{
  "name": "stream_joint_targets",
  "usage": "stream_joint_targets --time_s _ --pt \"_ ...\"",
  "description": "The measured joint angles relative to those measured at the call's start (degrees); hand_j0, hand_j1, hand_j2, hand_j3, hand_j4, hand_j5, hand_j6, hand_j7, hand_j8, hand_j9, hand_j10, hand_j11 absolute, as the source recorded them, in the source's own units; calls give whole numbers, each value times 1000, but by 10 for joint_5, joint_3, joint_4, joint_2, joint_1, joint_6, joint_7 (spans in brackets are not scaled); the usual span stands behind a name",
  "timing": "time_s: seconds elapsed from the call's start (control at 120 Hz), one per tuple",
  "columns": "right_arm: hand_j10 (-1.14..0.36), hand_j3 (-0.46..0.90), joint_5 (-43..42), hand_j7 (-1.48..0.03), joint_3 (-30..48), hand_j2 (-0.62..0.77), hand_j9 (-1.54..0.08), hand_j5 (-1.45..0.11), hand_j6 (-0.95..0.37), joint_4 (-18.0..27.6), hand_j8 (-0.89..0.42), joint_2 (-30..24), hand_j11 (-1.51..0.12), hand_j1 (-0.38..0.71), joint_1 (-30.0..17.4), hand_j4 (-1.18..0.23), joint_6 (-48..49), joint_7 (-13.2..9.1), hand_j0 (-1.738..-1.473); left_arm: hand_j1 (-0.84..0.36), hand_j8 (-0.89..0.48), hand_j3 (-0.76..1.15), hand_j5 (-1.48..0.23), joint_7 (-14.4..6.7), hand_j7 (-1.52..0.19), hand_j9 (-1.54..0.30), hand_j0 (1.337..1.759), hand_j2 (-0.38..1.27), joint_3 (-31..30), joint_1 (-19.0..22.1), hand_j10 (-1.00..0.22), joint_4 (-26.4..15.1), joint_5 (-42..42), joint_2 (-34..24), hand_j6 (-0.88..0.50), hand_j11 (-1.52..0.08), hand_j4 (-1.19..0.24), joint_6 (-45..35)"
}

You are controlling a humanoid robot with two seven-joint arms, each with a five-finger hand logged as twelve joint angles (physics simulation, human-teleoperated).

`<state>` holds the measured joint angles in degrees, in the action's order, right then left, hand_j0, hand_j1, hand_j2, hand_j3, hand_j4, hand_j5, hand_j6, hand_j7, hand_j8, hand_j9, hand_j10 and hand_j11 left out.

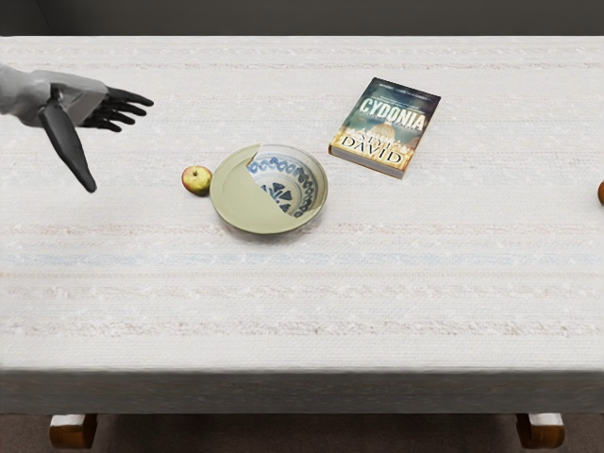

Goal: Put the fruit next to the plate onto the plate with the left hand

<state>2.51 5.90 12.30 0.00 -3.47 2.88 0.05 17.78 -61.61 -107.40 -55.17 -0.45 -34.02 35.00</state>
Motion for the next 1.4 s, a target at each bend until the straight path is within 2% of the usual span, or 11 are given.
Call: stream_joint_targets --time_s 0.233,0.358,0.442,0.55,0.583,0.717,0.85,0.992,1.108,1.25,1.4 --pt "-15 0 0 -20 0 -3 -20 -20 -15 1 -15 0 -20 -331 -2 -15 -1 0 -1658 345 -5 0 -5 -8 -5 -5 1658 1 8 0 -4 13 4 9 -5 -5 -5 0" --pt "-15 0 0 -20 0 -3 -20 -20 -15 1 -15 0 -20 -331 -2 -15 -1 0 -1658 345 -5 0 -5 -22 -5 -4 1658 1 3 -1 -4 62 7 153 -5 -4 -5 0" --pt "-15 0 0 -20 0 -3 -20 -20 -15 1 -15 0 -20 -331 -2 -15 -1 0 -1658 347 -3 0 -3 -26 -3 -3 1658 1 -12 -49 -3 84 6 219 -4 -3 -4 0" --pt "-15 0 0 -20 0 -3 -20 -20 -15 1 -15 0 -20 -331 -2 -15 -1 0 -1658 347 -2 0 -2 -34 -2 -2 1658 0 -62 -93 -2 64 -17 288 -3 -2 -2 0" --pt "-15 0 0 -20 0 -3 -20 -20 -15 1 -15 0 -20 -331 -2 -15 -1 0 -1658 347 -2 0 -2 -55 -2 -2 1658 0 -78 -94 -2 53 -34 318 -3 -2 -2 -10" --pt "-15 0 0 -20 0 -3 -20 -20 -15 1 -15 0 -20 -331 -2 -15 -1 0 -1658 346 -3 0 -3 -189 -3 -3 1658 0 -105 -88 -3 -13 -138 340 -3 -3 -3 -181" --pt "-15 0 0 -20 0 -3 -20 -20 -15 1 -15 0 -20 -331 -2 -15 -1 0 -1658 347 -3 0 -3 -239 -3 -3 1658 0 -96 -35 -2 -28 -172 340 -3 -3 -3 -284" --pt "-15 0 0 -20 0 -3 -20 -20 -15 1 -15 0 -20 -331 -2 -15 -1 0 -1658 347 -3 0 -2 -253 -2 -2 1658 1 -88 81 -2 50 -146 340 -3 -2 -2 -352" --pt "-15 0 0 -20 0 -3 -20 -20 -15 1 -15 0 -20 -331 -2 -15 -1 0 -1658 348 -2 0 -2 -255 -2 -2 1658 1 -85 95 -2 102 -95 340 -3 -2 -2 -369" --pt "-15 0 0 -20 0 -3 -20 -20 -15 1 -15 0 -20 -331 -2 -15 -1 0 -1658 348 -2 0 -2 -255 -2 -2 1658 1 -66 119 -2 122 -1 340 -3 -2 -2 -372" --pt "-15 0 0 -20 0 -3 -20 -20 -15 1 -15 0 -20 -331 -2 -15 -1 0 -1658 348 -3 0 -2 -256 -2 -2 1658 1 28 138 -2 121 72 340 -3 -2 -3 -317"
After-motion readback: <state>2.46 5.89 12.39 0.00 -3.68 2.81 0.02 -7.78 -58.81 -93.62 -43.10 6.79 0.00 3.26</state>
